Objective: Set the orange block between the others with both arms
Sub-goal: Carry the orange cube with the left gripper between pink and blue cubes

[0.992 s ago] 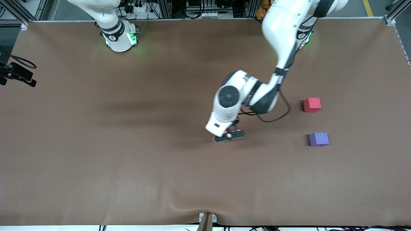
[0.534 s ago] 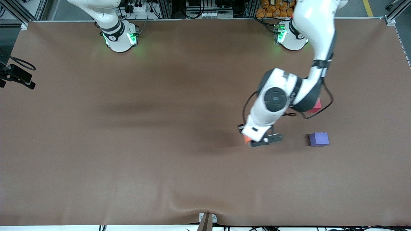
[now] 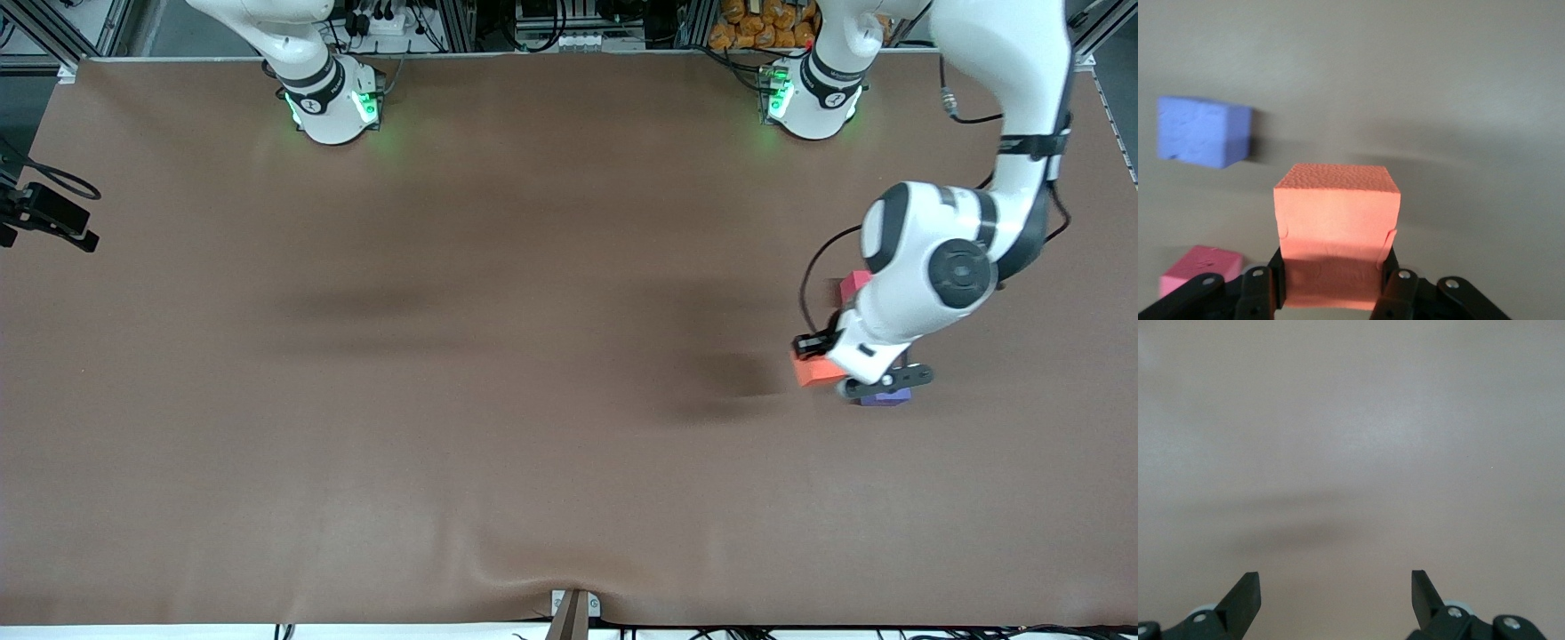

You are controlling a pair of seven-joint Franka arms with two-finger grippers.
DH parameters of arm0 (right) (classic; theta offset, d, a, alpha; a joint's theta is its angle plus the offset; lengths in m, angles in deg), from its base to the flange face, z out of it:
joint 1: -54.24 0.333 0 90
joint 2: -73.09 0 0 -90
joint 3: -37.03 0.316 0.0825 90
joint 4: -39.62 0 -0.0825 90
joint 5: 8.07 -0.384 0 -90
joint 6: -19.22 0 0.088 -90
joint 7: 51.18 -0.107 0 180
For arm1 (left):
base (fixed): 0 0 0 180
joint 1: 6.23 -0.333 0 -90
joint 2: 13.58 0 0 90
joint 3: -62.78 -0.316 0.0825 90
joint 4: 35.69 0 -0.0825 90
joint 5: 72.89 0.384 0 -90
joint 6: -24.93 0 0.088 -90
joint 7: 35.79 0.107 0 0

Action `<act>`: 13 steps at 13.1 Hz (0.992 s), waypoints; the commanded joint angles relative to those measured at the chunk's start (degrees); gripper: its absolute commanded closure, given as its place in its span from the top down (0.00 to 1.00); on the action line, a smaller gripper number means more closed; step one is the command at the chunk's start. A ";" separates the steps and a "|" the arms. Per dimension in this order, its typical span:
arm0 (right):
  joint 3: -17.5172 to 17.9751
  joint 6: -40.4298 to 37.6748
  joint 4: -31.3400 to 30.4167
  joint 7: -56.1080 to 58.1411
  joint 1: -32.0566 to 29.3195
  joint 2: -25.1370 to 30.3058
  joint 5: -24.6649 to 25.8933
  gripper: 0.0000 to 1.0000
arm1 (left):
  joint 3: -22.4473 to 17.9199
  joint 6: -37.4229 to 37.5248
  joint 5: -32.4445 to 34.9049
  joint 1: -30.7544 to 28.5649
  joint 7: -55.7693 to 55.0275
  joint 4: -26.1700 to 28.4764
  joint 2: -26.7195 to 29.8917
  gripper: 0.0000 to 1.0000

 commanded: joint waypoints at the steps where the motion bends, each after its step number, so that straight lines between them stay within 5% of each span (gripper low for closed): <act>1: 0.86 -0.06 0.26 -0.06 -0.79 -0.14 0.36 1.00 | 1.01 -1.98 0.99 -4.42 6.40 7.34 4.67 0.22; 6: 0.95 -1.02 0.35 -0.24 -0.88 -0.05 0.19 1.00 | 1.10 -6.03 1.26 -12.32 18.18 12.98 5.83 0.22; 13: 0.95 -3.22 0.43 -0.15 -0.88 0.12 -0.08 1.00 | 1.10 -11.20 1.26 -12.43 18.38 16.68 4.94 0.22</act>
